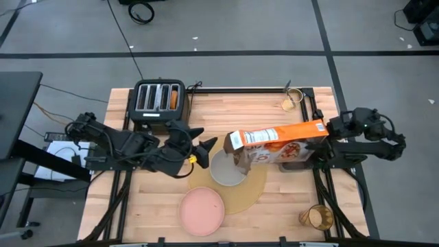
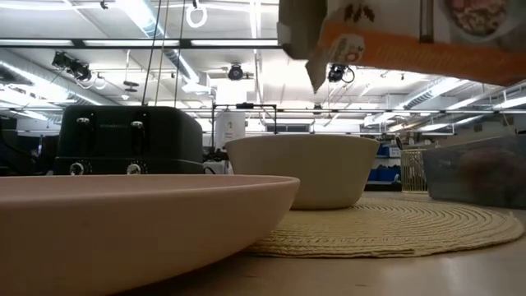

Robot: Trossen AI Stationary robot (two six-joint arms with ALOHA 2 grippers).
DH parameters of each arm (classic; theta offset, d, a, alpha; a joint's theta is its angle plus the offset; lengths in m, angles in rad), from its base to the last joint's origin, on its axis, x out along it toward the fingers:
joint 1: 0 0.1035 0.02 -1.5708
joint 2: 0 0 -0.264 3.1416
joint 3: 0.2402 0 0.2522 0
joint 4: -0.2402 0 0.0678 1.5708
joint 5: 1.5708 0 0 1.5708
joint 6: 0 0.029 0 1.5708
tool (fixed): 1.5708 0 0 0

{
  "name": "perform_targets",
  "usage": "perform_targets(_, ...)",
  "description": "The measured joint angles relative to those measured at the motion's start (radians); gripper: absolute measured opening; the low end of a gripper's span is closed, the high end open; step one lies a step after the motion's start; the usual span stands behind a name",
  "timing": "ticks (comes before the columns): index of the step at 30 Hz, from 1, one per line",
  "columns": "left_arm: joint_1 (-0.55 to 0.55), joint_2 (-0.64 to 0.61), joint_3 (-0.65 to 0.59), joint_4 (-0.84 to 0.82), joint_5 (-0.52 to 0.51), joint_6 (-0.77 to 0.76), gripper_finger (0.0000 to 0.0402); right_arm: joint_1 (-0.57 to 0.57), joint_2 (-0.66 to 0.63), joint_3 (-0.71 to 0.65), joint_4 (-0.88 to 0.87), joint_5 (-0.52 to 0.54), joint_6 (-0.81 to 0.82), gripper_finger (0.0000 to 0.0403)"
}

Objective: Arrange a breakfast setting
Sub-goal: Pour the cereal from the orange cereal box into the gray bowl

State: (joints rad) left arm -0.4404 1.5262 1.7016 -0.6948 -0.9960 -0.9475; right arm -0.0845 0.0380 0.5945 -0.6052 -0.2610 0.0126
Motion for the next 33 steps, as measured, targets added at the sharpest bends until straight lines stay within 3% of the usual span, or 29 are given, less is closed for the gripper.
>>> perform_targets(10,-0.002,-0.001,0.0,-0.136,0.054,-0.122,0.0314,0.0,0.143,0.006,-0.012,-0.027,0.003,0.0308)
perform_targets(33,-0.002,-0.001,0.0,-0.229,0.112,-0.136,0.0314,0.0,0.336,0.082,-0.052,0.006,0.008,0.0305)
